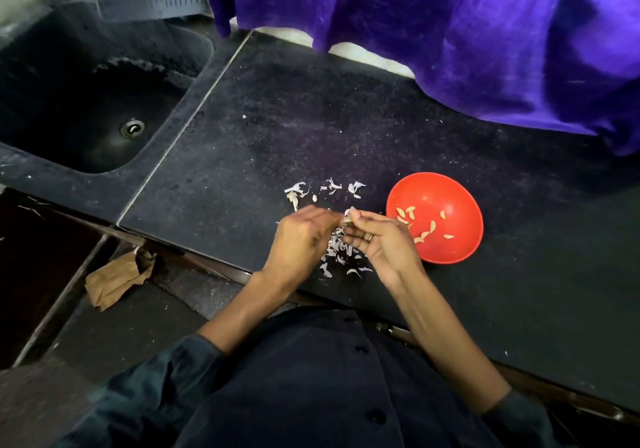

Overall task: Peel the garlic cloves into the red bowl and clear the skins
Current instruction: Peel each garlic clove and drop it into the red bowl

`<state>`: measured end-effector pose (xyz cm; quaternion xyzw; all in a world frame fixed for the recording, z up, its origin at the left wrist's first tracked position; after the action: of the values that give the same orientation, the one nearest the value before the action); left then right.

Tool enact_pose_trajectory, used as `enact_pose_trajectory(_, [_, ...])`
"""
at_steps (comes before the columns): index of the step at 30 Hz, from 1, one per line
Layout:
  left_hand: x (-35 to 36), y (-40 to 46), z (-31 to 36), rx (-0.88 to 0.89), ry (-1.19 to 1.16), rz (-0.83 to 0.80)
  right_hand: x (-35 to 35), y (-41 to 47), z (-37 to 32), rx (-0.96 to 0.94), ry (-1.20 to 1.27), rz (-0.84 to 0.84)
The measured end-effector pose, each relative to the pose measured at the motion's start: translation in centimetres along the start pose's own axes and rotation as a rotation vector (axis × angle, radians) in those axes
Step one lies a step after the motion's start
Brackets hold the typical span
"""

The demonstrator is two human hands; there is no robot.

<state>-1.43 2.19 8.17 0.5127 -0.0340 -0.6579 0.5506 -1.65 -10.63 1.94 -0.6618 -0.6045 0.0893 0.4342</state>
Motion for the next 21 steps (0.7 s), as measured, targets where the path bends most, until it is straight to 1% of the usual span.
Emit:
enact_pose_trajectory(2, [-0.3,-0.2,-0.9,-0.09,-0.065,0.062,0.0,0.2,0.0,0.029,0.076,-0.029])
enact_pose_trajectory(4, [-0.4,-0.6,-2.1,-0.252,-0.191,0.129,-0.5,0.2,-0.5,-0.027,0.092,-0.008])
enact_pose_trajectory(6, [0.0,-1.2,-3.3,-0.471,-0.381,0.153,-1.1,0.0,-1.6,-0.152,-0.009,0.048])
enact_pose_trajectory(7, [0.4,-1.4,-3.5,-0.546,-0.457,0.152,-1.2,-0.2,-2.1,-0.214,-0.084,0.071])
enact_pose_trajectory(8, [0.5,-1.5,-3.6,-0.579,-0.498,0.15,-1.1,-0.3,-2.5,-0.26,-0.16,0.086])
enact_pose_trajectory(11, [0.9,-1.5,-3.5,-0.606,-0.556,0.142,-0.8,-0.4,-3.1,-0.322,-0.341,0.137])
enact_pose_trajectory(15, [1.3,-1.6,-4.1,-0.627,-0.54,0.105,-0.8,-0.5,-3.8,-0.416,-0.498,0.227])
enact_pose_trajectory(21, [1.4,-1.5,-4.4,-0.611,-0.504,0.072,-0.6,0.2,-3.6,-0.452,-0.568,0.179])
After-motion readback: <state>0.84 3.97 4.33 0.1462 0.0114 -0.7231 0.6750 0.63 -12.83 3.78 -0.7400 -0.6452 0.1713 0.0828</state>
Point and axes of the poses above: each hand's wrist, its own y-axis towards the middle knuckle, its own x-axis out of the palm, z = x × y, the point moved 8 cm from there along y, towards the middle knuckle, and after that the axes turned 14 degrees about x, right-handed, at the moved point
